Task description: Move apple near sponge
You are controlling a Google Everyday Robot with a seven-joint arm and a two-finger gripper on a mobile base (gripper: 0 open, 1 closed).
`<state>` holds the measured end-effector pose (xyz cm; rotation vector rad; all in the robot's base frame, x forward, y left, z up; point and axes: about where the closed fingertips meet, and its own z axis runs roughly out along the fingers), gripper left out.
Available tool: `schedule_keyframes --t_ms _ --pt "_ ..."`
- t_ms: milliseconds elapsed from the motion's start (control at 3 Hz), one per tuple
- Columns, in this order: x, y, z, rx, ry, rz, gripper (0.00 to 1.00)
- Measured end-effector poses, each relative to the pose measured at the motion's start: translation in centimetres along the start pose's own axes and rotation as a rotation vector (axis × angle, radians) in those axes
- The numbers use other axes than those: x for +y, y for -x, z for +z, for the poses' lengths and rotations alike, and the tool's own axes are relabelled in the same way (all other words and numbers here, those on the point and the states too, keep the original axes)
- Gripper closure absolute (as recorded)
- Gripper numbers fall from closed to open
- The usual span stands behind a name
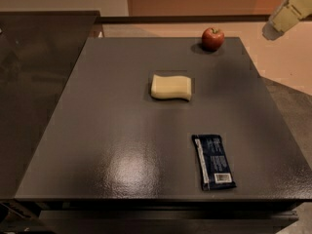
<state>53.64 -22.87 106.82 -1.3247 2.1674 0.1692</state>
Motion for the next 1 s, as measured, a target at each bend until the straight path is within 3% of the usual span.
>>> schedule_keyframes --t_ms 667,1000 --pt "-0.99 0.77 -1.39 -0.074 -0.053 0.057 0.0" --pt "-0.99 0.77 -1.39 -0.074 -0.053 0.057 0.0"
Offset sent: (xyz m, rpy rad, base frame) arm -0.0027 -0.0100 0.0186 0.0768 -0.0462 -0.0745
